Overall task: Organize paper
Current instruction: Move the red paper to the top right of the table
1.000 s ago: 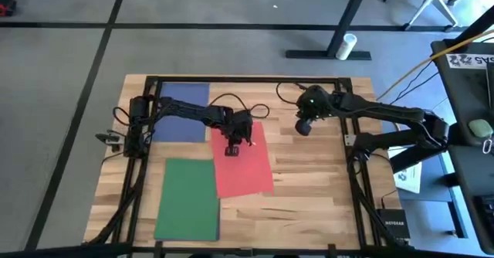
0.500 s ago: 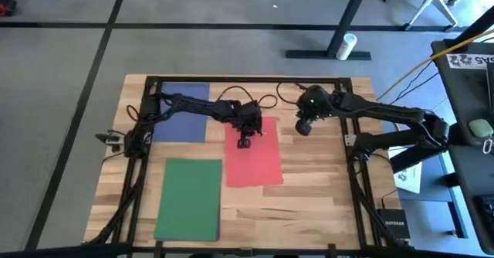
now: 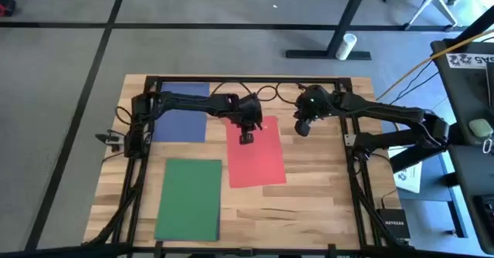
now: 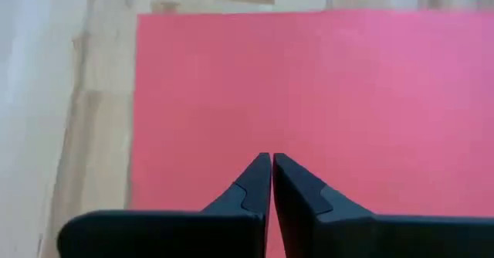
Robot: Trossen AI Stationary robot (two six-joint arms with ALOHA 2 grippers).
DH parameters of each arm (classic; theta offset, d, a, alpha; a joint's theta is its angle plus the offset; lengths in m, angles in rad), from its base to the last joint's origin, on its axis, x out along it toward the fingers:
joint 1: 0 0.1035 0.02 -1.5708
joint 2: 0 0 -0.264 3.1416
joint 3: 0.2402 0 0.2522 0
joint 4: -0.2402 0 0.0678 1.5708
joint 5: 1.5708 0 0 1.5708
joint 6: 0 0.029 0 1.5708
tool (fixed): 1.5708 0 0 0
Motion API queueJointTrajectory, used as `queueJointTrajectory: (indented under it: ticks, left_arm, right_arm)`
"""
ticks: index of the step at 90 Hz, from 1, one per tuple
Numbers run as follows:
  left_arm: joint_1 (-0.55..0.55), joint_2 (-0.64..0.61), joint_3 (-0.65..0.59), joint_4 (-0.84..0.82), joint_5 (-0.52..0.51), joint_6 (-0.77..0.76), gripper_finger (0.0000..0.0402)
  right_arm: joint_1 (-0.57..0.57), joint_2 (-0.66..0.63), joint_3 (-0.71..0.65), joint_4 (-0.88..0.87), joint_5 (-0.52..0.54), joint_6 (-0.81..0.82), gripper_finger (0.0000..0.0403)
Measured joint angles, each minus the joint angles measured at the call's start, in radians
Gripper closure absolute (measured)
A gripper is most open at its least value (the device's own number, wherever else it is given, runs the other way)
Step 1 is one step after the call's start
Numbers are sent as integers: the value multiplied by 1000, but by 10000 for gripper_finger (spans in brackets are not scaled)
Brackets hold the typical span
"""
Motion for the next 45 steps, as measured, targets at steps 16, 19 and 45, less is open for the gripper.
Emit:
queueJointTrajectory:
  ticks: [16, 19, 45]
  left_arm:
    - [-21, -97, -187, 227, 2, -110, 402]
    - [-26, -121, -233, 299, 3, -138, 402]
    - [-72, -306, -635, 861, 2, -281, 402]
  right_arm:
    - [61, 0, 0, 50, -1, -40, 389]
    - [75, 0, 0, 67, -1, -50, 395]
    - [203, 8, -64, 339, -1, -78, 402]
